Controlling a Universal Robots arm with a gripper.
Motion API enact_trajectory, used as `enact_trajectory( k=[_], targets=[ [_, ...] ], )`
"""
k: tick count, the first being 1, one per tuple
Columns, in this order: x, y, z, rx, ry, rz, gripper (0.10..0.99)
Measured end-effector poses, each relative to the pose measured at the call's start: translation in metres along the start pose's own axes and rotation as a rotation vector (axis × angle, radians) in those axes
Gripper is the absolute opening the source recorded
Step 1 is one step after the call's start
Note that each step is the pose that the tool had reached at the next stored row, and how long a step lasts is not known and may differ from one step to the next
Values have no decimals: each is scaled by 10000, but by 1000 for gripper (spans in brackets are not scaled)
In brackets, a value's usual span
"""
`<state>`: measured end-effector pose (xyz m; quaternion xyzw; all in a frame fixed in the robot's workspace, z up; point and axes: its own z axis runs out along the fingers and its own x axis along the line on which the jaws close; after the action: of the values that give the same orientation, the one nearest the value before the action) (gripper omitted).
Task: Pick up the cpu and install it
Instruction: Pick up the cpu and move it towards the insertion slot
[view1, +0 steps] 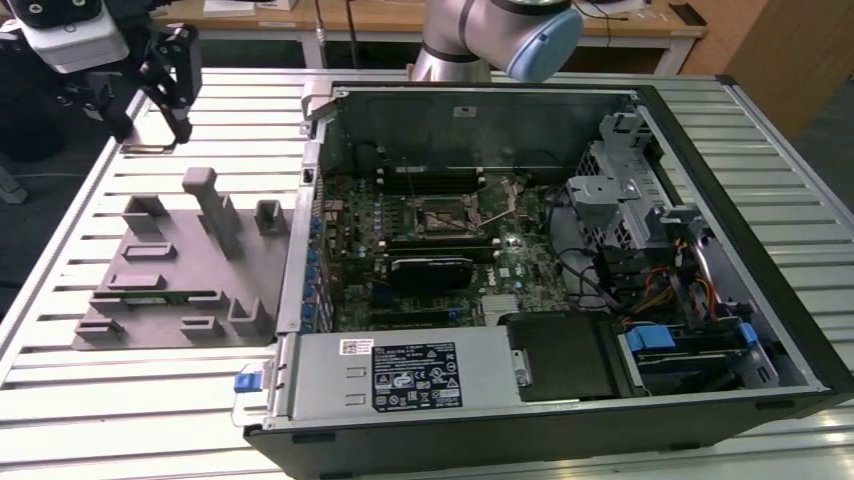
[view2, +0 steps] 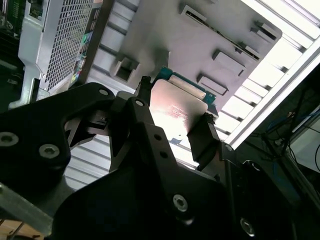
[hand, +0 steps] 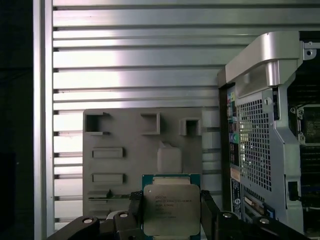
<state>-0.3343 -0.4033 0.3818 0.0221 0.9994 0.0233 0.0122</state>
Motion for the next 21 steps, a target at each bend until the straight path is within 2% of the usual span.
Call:
enact_trajectory(
  k=[7,21],
  targets=[
    [-146,12,4,1,1,-1,541],
    [-505,45,13,1,1,0,541]
  ],
)
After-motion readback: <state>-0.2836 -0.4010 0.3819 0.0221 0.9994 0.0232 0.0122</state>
